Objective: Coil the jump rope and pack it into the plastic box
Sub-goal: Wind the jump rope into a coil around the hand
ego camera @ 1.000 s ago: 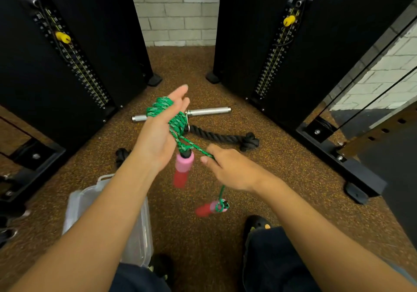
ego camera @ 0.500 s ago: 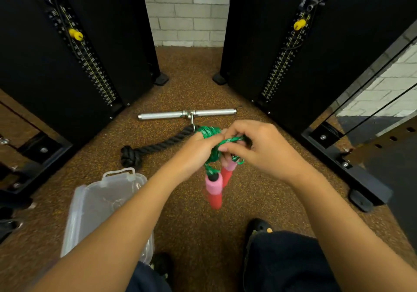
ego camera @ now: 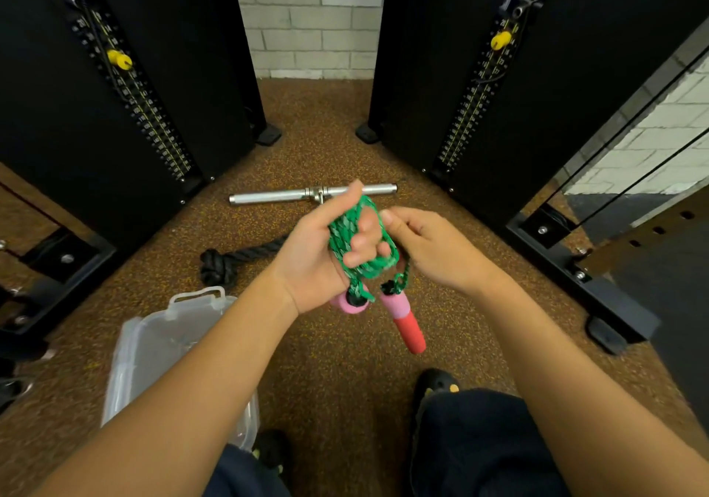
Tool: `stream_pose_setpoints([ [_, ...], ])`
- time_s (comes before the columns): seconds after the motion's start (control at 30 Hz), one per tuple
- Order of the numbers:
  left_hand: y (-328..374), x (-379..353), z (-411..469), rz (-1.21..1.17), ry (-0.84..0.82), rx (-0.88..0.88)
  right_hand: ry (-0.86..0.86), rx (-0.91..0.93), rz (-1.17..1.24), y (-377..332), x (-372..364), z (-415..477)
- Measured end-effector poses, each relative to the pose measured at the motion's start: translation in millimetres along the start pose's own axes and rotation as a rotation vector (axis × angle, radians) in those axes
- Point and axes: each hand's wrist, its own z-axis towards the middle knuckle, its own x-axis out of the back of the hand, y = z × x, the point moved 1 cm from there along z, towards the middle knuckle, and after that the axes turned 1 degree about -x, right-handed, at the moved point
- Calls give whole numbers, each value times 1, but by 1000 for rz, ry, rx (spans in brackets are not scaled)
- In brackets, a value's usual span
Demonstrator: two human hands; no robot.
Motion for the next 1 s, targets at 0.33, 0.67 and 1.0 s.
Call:
stream_pose_setpoints([
  [0.33, 7, 14, 8, -53, 441, -251, -329, -130, -432, 10, -28, -5],
  [0.67, -10, 14, 7, 905, 534, 14, -10, 174, -434, -6, -6, -11],
  [1.0, -6, 7, 0, 1148, 91, 233, 56, 225, -356, -5, 21, -11],
])
